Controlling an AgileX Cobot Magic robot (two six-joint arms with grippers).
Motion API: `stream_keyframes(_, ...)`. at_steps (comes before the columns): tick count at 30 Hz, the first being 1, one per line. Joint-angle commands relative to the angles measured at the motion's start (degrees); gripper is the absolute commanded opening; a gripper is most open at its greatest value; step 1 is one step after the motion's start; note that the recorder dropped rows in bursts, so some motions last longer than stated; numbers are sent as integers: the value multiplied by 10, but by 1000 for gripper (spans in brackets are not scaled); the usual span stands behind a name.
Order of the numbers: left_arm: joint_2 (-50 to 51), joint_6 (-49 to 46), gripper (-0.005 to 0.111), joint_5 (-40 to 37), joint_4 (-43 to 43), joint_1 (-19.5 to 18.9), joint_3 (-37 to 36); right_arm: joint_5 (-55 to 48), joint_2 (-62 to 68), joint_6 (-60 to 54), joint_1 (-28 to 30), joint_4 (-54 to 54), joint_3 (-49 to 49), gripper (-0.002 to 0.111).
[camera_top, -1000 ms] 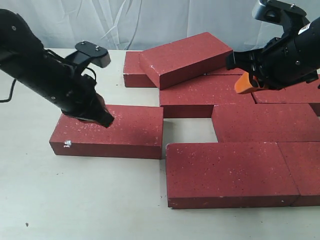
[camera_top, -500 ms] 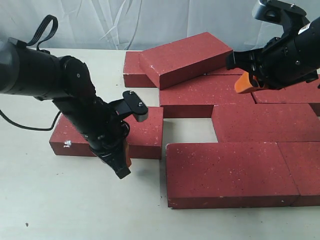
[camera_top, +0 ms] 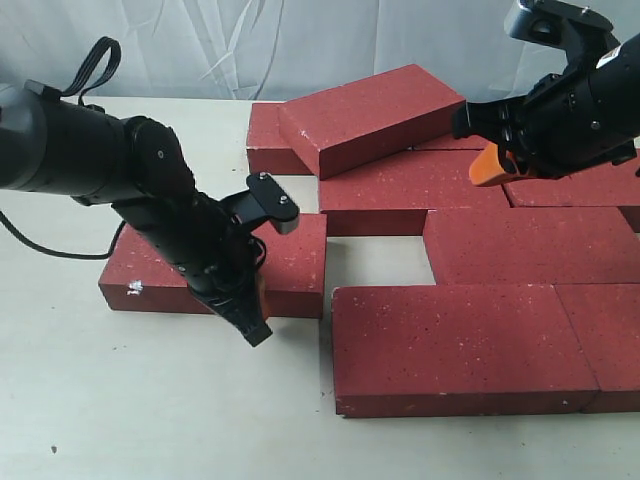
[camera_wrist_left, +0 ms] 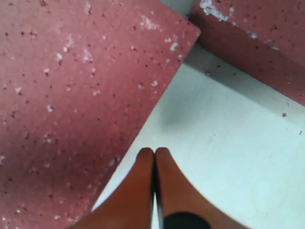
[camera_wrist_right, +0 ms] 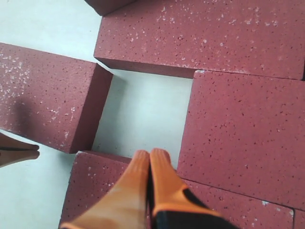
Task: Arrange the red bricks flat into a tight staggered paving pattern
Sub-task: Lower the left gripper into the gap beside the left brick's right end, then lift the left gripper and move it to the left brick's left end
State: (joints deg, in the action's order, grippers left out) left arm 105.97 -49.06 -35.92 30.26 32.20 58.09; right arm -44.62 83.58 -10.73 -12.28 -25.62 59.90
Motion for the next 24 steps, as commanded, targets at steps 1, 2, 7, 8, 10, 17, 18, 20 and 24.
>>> stream_keyframes(1, 1, 0, 0, 9, 18, 4, -1, 2, 0, -2, 1, 5, 2, -1)
stream_keyframes(2, 1, 0, 0, 12, 23, 4, -1, 2, 0, -2, 1, 5, 2, -1)
stream_keyframes(7, 1, 0, 0, 16, 38, 4, -1, 2, 0, -2, 1, 5, 2, -1)
stream_keyframes(8, 1, 0, 0, 16, 38, 4, -1, 2, 0, -2, 1, 5, 2, -1)
stream_keyframes(10, 1, 0, 0, 16, 39, 4, -1, 2, 0, -2, 1, 5, 2, -1)
stream_keyframes(17, 0, 0, 0, 16, 62, 4, 3, 2, 0, -2, 1, 5, 2, -1)
stream_keyframes(18, 0, 0, 0, 9, 62, 4, 5, 2, 0, -2, 1, 5, 2, -1)
stream_keyframes(20, 0, 0, 0, -5, 62, 4, 12, 2, 0, -2, 1, 5, 2, -1)
stream_keyframes(24, 0, 0, 0, -22, 62, 4, 22, 2, 0, -2, 1, 5, 2, -1)
